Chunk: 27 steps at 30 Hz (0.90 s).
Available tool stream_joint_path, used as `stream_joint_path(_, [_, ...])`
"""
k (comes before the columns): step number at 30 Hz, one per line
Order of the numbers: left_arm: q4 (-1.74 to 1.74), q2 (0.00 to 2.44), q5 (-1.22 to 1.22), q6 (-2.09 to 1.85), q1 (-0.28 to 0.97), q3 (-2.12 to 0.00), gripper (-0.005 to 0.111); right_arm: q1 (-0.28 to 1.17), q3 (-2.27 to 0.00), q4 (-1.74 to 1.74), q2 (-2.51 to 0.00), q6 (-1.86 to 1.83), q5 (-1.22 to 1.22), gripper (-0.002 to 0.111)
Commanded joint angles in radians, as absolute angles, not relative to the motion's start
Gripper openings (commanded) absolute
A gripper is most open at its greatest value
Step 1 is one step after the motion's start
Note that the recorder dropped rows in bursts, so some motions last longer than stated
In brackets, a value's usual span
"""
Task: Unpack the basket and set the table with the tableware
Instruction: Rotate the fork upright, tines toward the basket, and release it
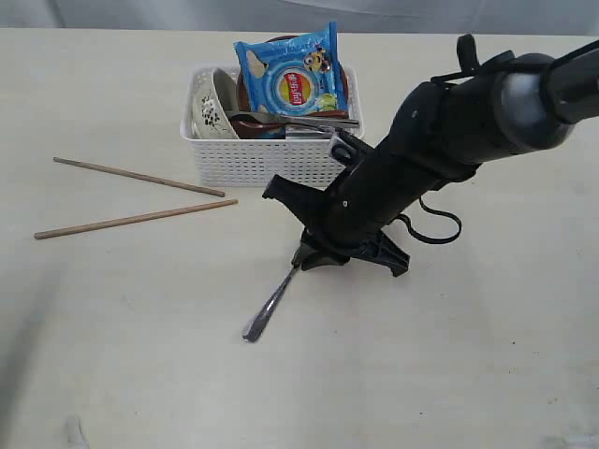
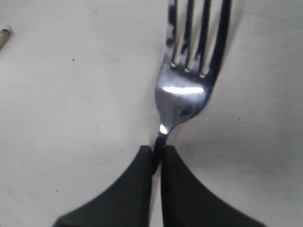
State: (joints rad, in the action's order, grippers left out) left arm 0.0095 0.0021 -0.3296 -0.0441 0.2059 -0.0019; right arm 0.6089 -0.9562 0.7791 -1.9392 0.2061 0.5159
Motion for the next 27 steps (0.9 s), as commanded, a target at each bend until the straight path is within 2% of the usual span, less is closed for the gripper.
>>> stream_joint_path(1, [0.007,0.0,-0.322,-0.045,0.212,0.0,0.0,0.621,-0.984,0.671,-1.963,0.165,0.566,-0.001])
stream_joint_path(10, [0.007,0.0,-0.322,-0.045,0.212,0.0,0.0,0.703,-1.052,0.435,-1.943,0.252,0.739,-0.001])
stream_joint_path(15, [0.007,0.0,-0.322,-0.045,0.212,0.0,0.0,0.743,-1.052,0.442,-1.943,0.268,0.732,0.0])
stream_joint_path(17, [0.007,0.0,-0.322,-0.045,0.212,0.0,0.0,0.749,-1.052,0.437,-1.943,0.262,0.717,0.011])
stream_joint_path(18, [0.007,0.0,-0.322,-0.045,0.212,0.0,0.0,0.749,-1.06,0.412,-1.943,0.262,0.721,0.025])
stream_joint_path(20, [0.007,0.0,-0.322,-0.045,0.212,0.0,0.0,0.749,-1.081,0.377,-1.943,0.262,0.756,0.046])
stream_joint_path(21, [0.007,0.0,-0.322,-0.045,0.212,0.0,0.0,0.749,-1.098,0.359,-1.942,0.264,0.786,0.049])
stream_joint_path(27, [0.007,0.0,-0.322,-0.045,0.212,0.0,0.0,0.749,-1.252,0.151,-1.858,0.266,1.026,0.049])
